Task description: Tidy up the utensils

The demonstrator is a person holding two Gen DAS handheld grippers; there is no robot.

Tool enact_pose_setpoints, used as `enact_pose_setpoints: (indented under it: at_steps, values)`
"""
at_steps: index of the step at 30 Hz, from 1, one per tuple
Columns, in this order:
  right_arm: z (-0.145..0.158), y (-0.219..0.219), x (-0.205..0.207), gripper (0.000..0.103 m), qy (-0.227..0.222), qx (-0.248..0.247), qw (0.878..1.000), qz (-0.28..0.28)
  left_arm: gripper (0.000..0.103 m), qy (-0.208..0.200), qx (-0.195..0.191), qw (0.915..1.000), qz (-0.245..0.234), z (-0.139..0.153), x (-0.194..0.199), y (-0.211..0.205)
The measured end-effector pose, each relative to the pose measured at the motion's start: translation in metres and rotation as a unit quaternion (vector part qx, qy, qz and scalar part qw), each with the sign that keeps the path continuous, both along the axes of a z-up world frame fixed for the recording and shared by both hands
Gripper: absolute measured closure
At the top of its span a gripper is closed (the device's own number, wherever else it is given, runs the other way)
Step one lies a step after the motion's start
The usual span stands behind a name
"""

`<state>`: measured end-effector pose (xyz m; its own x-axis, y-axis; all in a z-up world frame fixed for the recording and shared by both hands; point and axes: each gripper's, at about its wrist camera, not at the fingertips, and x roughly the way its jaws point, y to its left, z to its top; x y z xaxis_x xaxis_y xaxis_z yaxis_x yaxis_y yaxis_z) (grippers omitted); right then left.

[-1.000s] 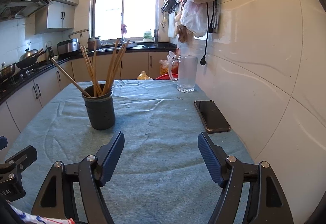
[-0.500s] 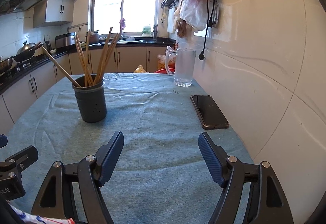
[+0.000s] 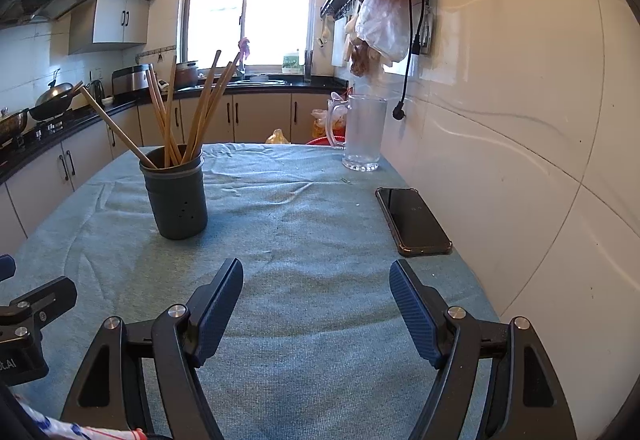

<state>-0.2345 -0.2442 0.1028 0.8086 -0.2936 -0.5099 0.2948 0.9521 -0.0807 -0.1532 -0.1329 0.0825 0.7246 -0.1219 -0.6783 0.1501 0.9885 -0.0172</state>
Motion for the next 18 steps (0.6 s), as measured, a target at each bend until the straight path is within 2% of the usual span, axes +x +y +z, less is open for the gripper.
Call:
enact_pose_setpoints:
  at_steps: [18]
  values:
    - [0.006, 0.014, -0.005, 0.022, -0.007, -0.014, 1.000, 0.011, 0.000, -0.004, -0.013, 0.9999, 0.007, 0.004, -0.006, 0.010]
